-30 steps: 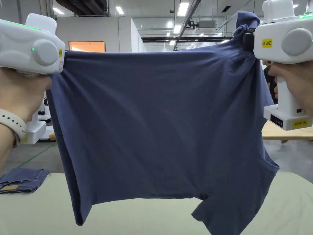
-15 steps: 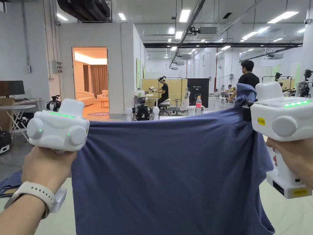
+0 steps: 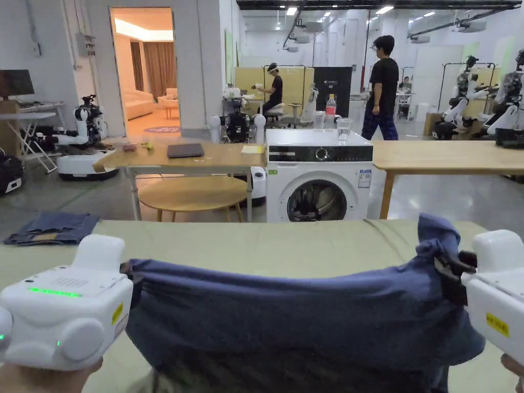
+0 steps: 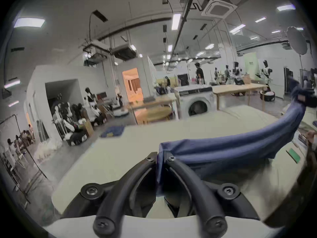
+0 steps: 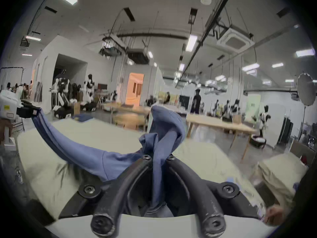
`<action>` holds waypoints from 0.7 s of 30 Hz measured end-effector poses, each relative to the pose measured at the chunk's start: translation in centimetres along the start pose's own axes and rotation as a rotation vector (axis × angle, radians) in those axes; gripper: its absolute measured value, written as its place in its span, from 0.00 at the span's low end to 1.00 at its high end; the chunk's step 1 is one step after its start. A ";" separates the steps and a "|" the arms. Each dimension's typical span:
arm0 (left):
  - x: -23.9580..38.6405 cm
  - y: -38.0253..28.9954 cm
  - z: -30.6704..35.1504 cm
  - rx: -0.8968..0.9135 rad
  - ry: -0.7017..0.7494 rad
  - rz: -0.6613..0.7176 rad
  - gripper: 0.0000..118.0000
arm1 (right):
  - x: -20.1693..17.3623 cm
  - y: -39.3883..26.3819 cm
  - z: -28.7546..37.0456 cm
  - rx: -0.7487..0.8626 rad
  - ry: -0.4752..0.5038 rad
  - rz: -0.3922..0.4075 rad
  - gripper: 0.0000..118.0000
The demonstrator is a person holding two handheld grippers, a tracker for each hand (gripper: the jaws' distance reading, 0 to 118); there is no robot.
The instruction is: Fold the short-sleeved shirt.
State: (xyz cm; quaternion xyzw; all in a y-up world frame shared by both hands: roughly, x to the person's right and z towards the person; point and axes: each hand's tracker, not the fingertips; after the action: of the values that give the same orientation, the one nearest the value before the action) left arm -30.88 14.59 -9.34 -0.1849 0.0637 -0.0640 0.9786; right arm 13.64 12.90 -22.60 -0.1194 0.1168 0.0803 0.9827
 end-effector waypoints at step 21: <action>6.4 -14.1 8.8 -0.175 -0.060 0.069 0.90 | 0.1 -15.4 9.1 -0.251 0.008 -0.291 0.89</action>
State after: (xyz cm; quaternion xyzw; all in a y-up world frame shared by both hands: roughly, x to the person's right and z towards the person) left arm -24.71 3.75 3.35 -0.2692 0.0459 -0.0188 0.9618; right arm 18.49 0.41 -10.73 -0.2569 0.0911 -0.0491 0.9609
